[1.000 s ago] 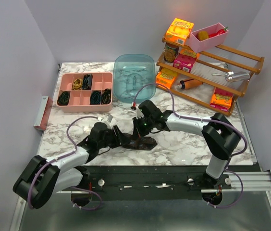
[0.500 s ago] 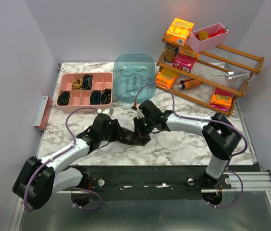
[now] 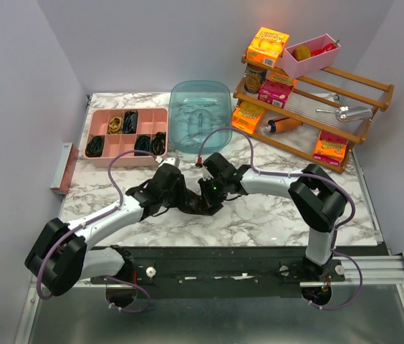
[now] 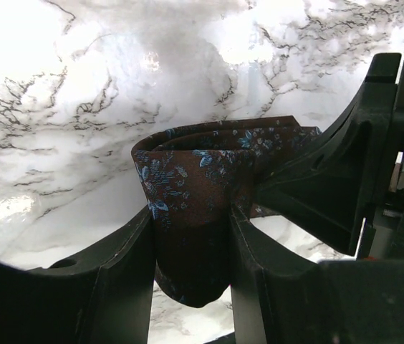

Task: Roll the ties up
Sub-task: Roll the tie at the center of the board.

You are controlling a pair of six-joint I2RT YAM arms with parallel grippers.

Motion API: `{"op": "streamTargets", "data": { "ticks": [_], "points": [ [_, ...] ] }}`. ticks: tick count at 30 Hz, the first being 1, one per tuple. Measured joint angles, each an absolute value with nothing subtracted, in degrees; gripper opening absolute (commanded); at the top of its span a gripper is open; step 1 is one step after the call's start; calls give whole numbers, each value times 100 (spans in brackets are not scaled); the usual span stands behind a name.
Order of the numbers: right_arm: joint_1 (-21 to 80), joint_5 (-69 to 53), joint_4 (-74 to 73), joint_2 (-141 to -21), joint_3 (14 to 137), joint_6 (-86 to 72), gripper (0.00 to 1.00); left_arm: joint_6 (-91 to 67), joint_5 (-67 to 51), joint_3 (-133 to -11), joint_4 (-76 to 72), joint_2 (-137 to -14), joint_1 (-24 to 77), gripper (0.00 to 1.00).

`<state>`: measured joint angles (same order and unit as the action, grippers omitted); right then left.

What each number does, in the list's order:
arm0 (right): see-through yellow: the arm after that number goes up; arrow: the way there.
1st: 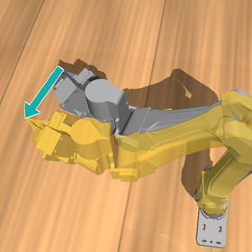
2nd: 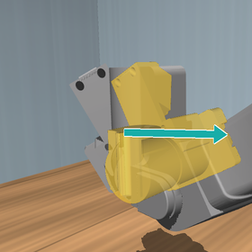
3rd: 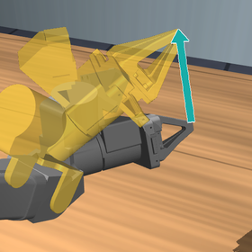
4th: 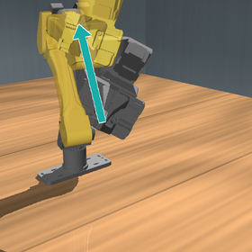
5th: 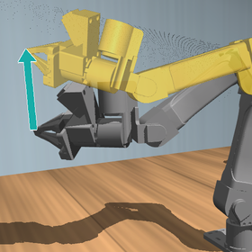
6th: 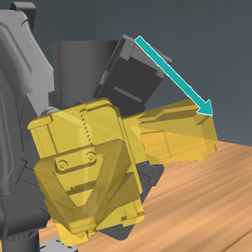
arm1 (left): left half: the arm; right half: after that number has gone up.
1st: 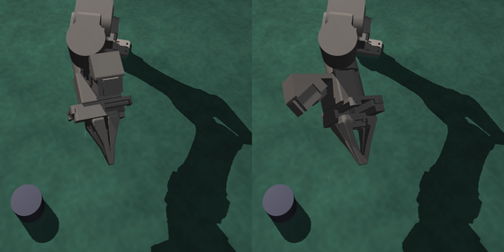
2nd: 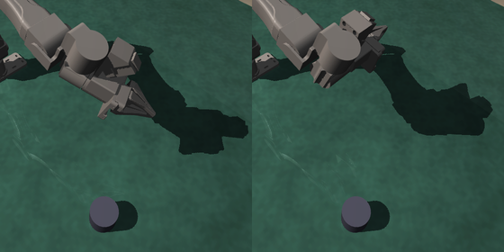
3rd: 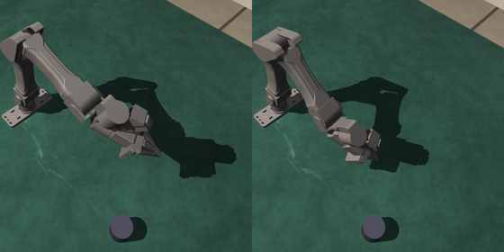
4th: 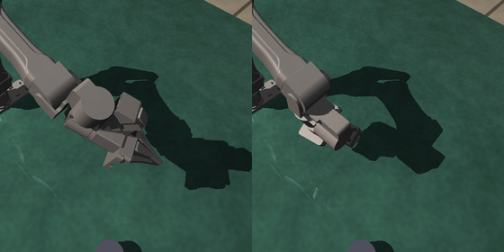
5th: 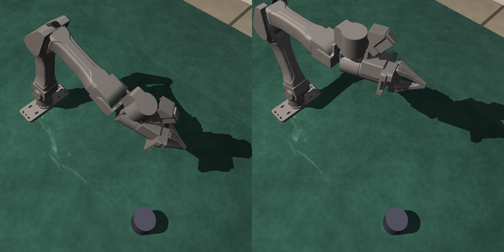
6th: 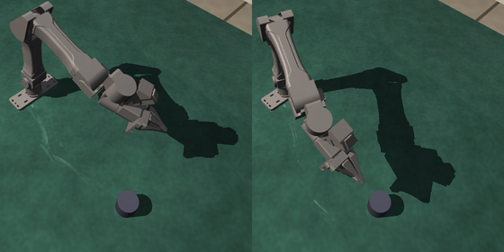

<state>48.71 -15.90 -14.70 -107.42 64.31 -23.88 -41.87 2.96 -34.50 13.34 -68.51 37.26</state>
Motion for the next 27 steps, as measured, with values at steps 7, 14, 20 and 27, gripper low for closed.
{"op": "streamTargets", "data": {
  "ticks": [7,14,20,27],
  "points": [
    [4871,-1632,-1461,-10746,6434,-2392,1,-4097,1127,-4233,1964,-7415,4359,47],
    [4869,-1662,-1459,-10626,6340,-2401,0,-3981,1946,-4995,2622,-8106,4864,47],
    [4698,-1621,-1452,-10110,6073,-2440,0,-3900,2587,-5443,3192,-8431,5109,47],
    [4171,-1594,-1441,-9703,5704,-2438,0,-3872,3319,-5902,3863,-8947,5369,47]
  ]
}}
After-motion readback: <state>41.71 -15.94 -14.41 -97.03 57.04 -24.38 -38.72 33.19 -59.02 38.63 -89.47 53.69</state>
